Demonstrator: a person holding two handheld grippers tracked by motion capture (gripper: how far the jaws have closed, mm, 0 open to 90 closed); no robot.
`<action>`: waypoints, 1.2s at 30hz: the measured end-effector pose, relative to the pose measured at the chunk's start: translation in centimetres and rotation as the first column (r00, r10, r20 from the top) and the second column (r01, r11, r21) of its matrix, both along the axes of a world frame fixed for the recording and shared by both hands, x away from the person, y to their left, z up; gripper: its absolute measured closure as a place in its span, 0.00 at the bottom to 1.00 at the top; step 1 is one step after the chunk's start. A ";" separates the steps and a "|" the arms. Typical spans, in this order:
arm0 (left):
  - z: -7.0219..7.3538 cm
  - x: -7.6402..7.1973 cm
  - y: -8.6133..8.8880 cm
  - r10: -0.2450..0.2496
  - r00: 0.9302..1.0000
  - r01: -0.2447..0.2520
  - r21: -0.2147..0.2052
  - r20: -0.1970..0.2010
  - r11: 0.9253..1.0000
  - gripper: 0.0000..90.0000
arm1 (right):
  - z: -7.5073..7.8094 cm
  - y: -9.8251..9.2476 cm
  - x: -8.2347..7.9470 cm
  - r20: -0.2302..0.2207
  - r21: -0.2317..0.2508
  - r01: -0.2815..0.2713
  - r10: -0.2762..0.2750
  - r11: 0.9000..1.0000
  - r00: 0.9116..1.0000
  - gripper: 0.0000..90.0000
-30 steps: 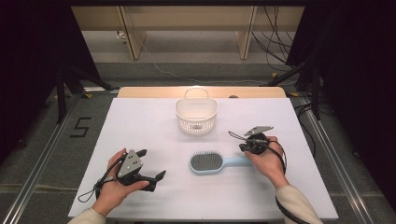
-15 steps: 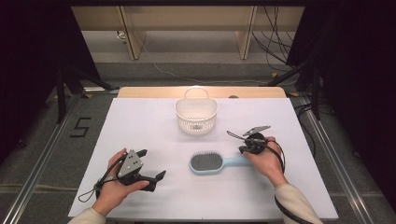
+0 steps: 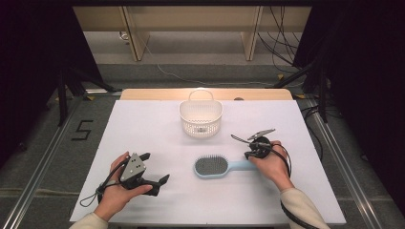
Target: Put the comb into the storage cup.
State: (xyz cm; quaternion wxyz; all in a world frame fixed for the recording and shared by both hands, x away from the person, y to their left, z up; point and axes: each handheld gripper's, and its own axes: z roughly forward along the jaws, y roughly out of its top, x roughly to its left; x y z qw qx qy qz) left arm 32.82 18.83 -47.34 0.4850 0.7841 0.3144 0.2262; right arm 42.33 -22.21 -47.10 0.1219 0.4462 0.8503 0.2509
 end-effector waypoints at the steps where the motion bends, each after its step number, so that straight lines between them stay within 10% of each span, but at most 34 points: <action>1: 0.0 0.0 0.0 0.000 1.000 0.000 0.001 0.000 1.000 0.00 | 0.0 0.0 0.0 -0.004 -0.002 0.002 -0.002 1.000 1.000 1.00; 36: 0.1 -0.1 0.1 0.001 1.000 -0.001 -0.008 0.003 1.000 0.00 | 0.4 0.1 -2.2 -0.111 -0.045 -0.070 0.065 0.997 0.992 1.00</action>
